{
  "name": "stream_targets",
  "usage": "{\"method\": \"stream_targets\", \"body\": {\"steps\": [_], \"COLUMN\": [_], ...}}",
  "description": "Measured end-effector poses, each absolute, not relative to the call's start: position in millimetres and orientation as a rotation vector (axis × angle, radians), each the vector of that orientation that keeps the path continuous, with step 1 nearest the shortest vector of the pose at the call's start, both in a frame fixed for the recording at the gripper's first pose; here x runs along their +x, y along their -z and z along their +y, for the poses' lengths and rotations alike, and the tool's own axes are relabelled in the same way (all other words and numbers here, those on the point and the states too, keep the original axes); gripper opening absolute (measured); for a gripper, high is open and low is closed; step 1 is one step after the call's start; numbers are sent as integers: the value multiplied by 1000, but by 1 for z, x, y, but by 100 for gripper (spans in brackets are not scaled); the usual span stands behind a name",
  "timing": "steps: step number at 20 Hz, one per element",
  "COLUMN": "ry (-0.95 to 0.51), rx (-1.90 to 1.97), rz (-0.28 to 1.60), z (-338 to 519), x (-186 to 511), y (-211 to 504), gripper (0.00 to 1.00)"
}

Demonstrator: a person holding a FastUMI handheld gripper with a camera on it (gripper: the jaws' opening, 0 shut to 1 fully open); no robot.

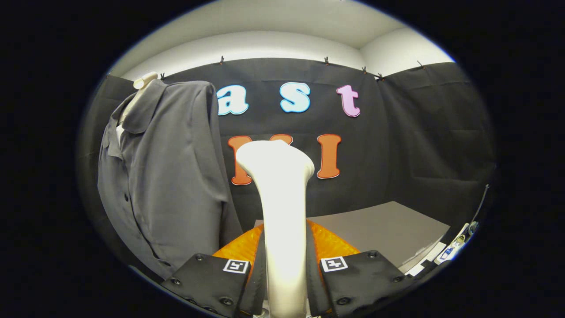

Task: Iron the clothes twice with a garment steamer, once on the left side and once on the right side.

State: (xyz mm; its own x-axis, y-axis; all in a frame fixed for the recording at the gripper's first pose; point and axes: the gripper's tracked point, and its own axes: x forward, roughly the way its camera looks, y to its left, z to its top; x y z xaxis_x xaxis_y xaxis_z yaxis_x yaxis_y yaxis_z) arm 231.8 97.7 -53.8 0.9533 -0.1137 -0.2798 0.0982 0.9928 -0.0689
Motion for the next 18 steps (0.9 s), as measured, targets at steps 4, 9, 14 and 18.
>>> {"method": "stream_targets", "body": {"steps": [4, 9, 14, 18], "ry": [156, 147, 135, 102], "rx": [-37, -6, -34, -64], "rz": [216, 138, 80, 62], "z": [119, 159, 202, 238], "x": [184, 131, 102, 101], "y": [35, 12, 6, 8], "gripper": [46, 45, 45, 45]}}
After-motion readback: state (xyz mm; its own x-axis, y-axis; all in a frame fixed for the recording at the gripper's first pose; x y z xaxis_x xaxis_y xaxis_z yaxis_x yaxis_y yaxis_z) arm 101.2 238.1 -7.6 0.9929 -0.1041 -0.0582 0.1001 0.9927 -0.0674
